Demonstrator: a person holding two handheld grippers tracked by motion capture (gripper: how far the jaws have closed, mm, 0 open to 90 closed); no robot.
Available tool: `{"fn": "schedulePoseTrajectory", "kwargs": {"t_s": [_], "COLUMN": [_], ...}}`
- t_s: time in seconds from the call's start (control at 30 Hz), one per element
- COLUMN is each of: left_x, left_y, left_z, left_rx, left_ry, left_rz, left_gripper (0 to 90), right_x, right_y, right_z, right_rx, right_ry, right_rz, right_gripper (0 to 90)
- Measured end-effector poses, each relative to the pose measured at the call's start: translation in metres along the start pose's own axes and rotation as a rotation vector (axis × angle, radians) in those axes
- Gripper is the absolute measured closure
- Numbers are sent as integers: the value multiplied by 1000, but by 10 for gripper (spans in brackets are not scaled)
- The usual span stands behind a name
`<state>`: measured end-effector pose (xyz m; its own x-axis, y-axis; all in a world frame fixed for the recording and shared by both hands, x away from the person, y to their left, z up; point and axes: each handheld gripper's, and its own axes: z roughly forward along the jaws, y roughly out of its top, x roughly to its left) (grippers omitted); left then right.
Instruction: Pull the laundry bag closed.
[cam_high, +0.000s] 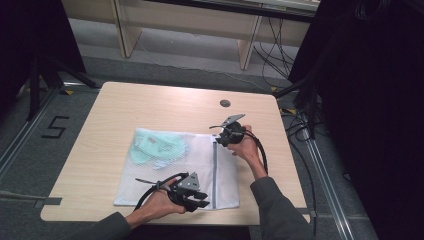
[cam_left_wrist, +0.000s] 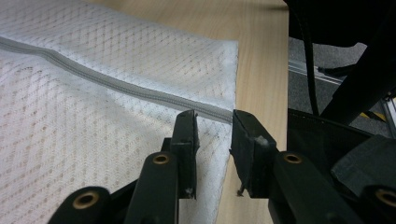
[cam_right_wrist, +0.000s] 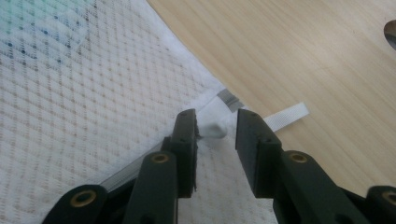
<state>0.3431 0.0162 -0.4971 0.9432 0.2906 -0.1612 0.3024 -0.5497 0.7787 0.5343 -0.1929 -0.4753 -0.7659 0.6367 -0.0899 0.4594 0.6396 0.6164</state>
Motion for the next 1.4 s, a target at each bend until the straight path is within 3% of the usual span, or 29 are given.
{"fn": "schedulePoseTrajectory", "kwargs": {"t_s": [0.17, 0.2, 0.23, 0.37, 0.57, 0.63, 0.77, 0.87, 1.03, 1.4], "left_x": [1, 4, 3, 6, 14, 18, 25, 29, 38, 45], "left_y": [1, 2, 2, 2, 1, 1, -1, -2, -5, -14], "left_z": [-4, -6, -7, -12, -22, -27, -36, -43, -57, -81], "left_rx": [-8, 1, 0, -16, -29, -34, -35, -40, -30, -34], "left_ry": [-1, 3, 13, 24, 42, 56, 78, 100, 129, 199], "left_rz": [-5, 20, -3, -14, -31, -30, -49, -62, -65, -105], "left_gripper": [674, 663, 657, 644, 590, 568, 512, 490, 461, 374], "right_x": [6, 5, 5, 5, 6, 8, 12, 14, 20, 36], "right_y": [1, 1, 1, -2, -7, -7, -10, -13, -18, -34], "right_z": [-4, -5, -7, -13, -19, -24, -31, -38, -46, -68], "right_rx": [-14, -23, -32, -42, -46, -35, -72, -51, -86, -132], "right_ry": [-5, -4, -1, 5, 13, 19, 14, 30, 23, 65], "right_rz": [28, 12, 10, 40, 42, 47, 51, 35, 51, 56], "right_gripper": [662, 654, 649, 622, 578, 565, 554, 550, 520, 488]}}
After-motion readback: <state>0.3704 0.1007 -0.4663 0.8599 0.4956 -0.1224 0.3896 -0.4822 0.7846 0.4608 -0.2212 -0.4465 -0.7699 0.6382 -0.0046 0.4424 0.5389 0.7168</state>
